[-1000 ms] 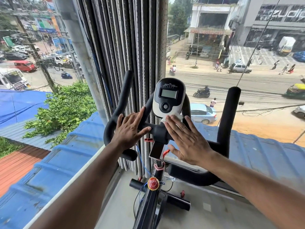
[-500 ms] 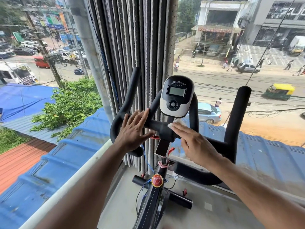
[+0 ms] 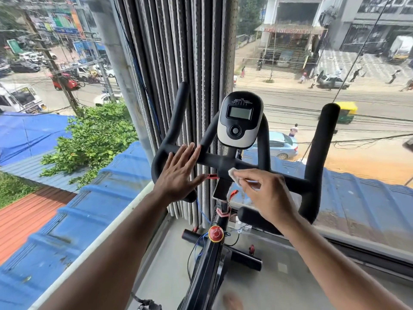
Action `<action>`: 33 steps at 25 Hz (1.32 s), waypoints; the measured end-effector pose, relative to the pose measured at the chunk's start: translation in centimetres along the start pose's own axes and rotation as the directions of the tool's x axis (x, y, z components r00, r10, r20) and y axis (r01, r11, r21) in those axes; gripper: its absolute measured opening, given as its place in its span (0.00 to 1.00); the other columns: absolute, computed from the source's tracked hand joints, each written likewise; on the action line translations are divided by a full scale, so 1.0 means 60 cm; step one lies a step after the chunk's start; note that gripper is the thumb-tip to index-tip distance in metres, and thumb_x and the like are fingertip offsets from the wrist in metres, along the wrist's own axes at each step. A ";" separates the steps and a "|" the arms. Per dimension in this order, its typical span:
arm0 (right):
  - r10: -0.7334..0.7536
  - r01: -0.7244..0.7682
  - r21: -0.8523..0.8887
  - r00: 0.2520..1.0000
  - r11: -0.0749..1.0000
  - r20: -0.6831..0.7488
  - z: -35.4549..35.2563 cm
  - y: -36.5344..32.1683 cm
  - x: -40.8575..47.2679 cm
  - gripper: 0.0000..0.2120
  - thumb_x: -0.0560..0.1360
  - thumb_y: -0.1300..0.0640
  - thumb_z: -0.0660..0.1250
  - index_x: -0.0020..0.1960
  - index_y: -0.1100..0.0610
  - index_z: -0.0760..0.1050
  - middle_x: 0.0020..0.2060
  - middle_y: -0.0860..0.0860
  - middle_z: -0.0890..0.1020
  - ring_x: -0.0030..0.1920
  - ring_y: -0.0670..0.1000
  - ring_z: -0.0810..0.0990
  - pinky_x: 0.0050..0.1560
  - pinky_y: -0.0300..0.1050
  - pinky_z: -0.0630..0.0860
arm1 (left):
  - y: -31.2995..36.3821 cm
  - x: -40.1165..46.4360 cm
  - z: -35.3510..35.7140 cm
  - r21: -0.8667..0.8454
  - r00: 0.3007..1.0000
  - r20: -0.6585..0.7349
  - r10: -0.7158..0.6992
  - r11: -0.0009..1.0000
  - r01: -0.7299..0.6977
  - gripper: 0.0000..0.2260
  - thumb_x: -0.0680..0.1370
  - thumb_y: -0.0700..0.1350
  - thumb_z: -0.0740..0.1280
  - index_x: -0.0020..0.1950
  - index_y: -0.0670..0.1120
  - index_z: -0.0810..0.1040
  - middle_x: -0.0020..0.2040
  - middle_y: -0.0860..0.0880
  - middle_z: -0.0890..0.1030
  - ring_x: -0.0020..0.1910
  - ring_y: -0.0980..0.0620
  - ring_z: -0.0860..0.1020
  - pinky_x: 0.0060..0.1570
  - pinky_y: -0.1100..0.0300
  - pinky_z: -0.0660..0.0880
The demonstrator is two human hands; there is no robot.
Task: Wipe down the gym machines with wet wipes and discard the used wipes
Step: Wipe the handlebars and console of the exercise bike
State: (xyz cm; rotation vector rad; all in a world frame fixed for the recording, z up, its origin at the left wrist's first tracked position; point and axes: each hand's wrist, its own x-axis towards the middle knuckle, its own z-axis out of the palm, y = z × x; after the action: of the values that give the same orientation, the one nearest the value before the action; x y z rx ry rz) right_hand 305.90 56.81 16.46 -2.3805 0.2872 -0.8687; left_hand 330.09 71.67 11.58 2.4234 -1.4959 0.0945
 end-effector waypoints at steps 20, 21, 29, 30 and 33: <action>0.439 -0.396 -0.202 0.858 0.896 0.266 0.062 0.014 0.019 0.07 0.71 0.65 0.73 0.38 0.55 0.82 0.37 0.47 0.86 0.35 0.44 0.82 0.40 0.38 0.74 | -0.003 -0.003 0.006 -0.048 0.999 -0.046 0.000 0.999 -0.002 0.36 0.81 0.70 0.48 0.84 0.60 0.38 0.85 0.55 0.44 0.83 0.55 0.39 0.82 0.44 0.43; 0.457 -0.423 -0.173 0.833 0.889 0.313 0.060 0.015 0.019 0.07 0.71 0.65 0.74 0.37 0.55 0.82 0.36 0.47 0.86 0.35 0.44 0.83 0.40 0.40 0.76 | -0.003 -0.002 0.006 -0.051 0.999 -0.046 0.000 0.999 -0.003 0.36 0.81 0.70 0.48 0.84 0.60 0.38 0.85 0.55 0.44 0.83 0.55 0.39 0.82 0.44 0.43; 0.332 -0.292 -0.376 0.942 0.880 0.046 0.082 0.013 0.029 0.07 0.76 0.65 0.68 0.42 0.58 0.82 0.41 0.52 0.87 0.42 0.55 0.85 0.42 0.40 0.73 | 0.000 -0.003 0.005 -0.047 0.999 -0.045 -0.002 0.999 0.000 0.36 0.81 0.71 0.47 0.84 0.60 0.37 0.85 0.54 0.44 0.83 0.55 0.39 0.82 0.45 0.42; 0.328 -0.287 -0.377 0.944 0.881 0.047 0.083 0.013 0.028 0.07 0.76 0.65 0.68 0.42 0.58 0.82 0.41 0.52 0.87 0.42 0.54 0.85 0.42 0.41 0.76 | 0.000 -0.003 0.005 -0.048 0.999 -0.044 -0.002 0.999 0.000 0.36 0.81 0.70 0.47 0.84 0.60 0.37 0.86 0.54 0.44 0.83 0.55 0.39 0.82 0.44 0.43; 0.367 -0.298 -0.303 0.907 0.905 0.206 0.069 0.012 0.021 0.07 0.73 0.66 0.70 0.40 0.57 0.83 0.38 0.48 0.86 0.40 0.49 0.84 0.43 0.44 0.80 | -0.001 -0.002 0.004 -0.047 0.999 -0.046 0.000 0.999 -0.002 0.35 0.81 0.70 0.47 0.84 0.60 0.37 0.86 0.54 0.44 0.83 0.55 0.39 0.82 0.43 0.43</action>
State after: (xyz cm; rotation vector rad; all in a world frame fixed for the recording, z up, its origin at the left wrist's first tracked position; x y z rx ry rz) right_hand 309.53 57.59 14.16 -2.5451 0.7230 -0.3693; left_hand 330.06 71.74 11.29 2.3672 -1.4634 0.1135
